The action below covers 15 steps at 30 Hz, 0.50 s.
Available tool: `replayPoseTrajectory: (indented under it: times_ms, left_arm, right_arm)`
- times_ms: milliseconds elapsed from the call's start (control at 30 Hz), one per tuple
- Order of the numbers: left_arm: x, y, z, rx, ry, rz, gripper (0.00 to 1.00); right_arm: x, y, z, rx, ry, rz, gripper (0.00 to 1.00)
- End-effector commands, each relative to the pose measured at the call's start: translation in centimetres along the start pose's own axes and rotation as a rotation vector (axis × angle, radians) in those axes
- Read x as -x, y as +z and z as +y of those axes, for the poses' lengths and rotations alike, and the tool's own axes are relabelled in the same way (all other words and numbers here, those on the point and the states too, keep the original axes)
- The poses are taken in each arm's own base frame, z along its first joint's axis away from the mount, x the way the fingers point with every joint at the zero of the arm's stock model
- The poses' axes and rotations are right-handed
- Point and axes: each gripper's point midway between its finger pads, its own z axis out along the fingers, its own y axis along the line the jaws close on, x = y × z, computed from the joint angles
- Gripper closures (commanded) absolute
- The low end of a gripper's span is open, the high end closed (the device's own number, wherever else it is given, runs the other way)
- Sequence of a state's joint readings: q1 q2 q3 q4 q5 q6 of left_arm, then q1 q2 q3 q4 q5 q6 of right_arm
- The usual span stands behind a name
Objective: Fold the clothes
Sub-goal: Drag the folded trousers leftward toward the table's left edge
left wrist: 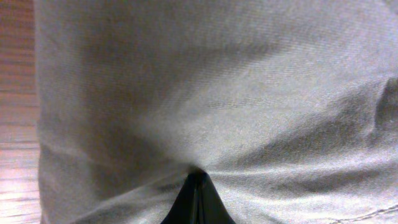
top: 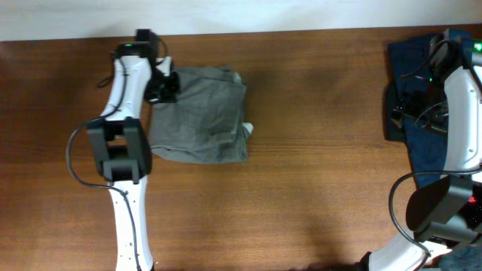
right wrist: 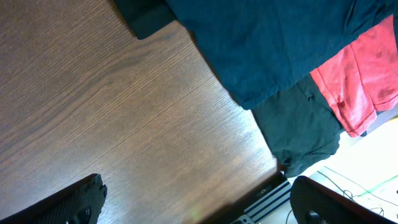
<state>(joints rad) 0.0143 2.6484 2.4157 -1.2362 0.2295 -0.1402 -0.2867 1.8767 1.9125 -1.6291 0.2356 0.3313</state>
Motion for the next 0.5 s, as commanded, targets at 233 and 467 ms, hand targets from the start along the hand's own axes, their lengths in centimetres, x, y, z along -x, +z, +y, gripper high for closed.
replayPoseTrajectory:
  times_ms: [233, 467]
  left_arm:
    - [-3.2, 3.1, 19.8, 0.187, -0.664, 0.072, 0.99]
    - [-5.9, 0.8, 28.1, 0.185, -1.068, 0.047, 0.99]
  right_arm:
    - [0.1, 0.0, -0.4, -0.019, 0.000, -0.004, 0.01]
    - [0.1, 0.0, -0.4, -0.020, 0.000, -0.004, 0.01]
